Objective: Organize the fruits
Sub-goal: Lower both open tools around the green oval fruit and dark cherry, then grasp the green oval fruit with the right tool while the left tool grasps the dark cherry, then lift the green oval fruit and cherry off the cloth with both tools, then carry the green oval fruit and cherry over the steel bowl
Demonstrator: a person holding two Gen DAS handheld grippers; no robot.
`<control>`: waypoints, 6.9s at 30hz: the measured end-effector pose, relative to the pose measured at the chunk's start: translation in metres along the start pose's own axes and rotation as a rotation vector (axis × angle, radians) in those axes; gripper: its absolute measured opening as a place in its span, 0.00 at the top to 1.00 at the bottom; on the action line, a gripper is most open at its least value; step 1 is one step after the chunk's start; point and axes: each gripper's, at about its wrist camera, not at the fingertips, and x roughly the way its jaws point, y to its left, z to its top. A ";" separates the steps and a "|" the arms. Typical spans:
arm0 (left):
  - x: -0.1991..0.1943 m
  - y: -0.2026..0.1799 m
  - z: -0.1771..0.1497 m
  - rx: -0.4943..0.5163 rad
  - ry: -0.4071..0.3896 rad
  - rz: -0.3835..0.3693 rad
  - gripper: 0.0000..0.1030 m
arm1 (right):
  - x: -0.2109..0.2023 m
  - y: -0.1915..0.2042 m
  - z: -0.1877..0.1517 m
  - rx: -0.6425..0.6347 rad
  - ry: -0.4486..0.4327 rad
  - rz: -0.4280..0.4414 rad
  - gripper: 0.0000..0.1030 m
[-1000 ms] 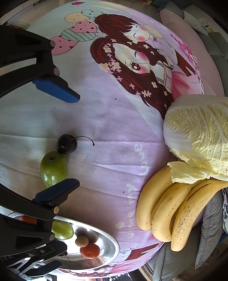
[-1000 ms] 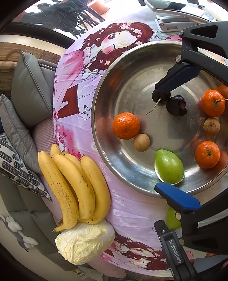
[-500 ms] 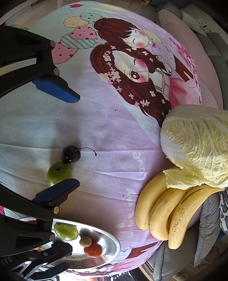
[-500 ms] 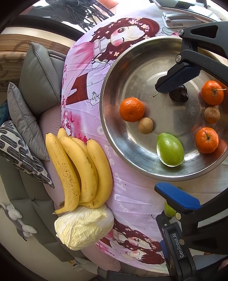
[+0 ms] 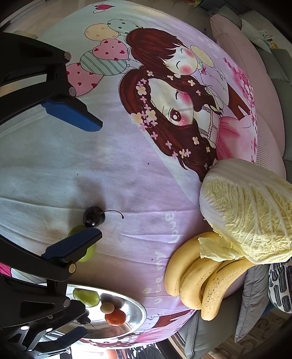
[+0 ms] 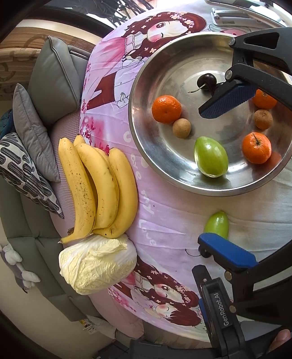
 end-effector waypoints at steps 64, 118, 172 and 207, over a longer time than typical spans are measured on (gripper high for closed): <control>0.035 0.039 0.011 -0.141 0.124 -0.292 0.22 | 0.036 0.066 -0.025 -0.031 0.131 0.113 0.41; 0.081 -0.039 0.017 -0.117 0.207 -0.405 0.75 | 0.052 0.059 -0.025 -0.025 0.163 0.125 0.43; 0.036 0.012 0.018 -0.175 0.134 -0.373 0.75 | 0.017 0.058 -0.020 -0.036 0.093 0.156 0.44; 0.006 -0.025 0.013 -0.088 0.109 -0.228 0.75 | -0.023 0.028 -0.014 0.036 -0.017 0.191 0.44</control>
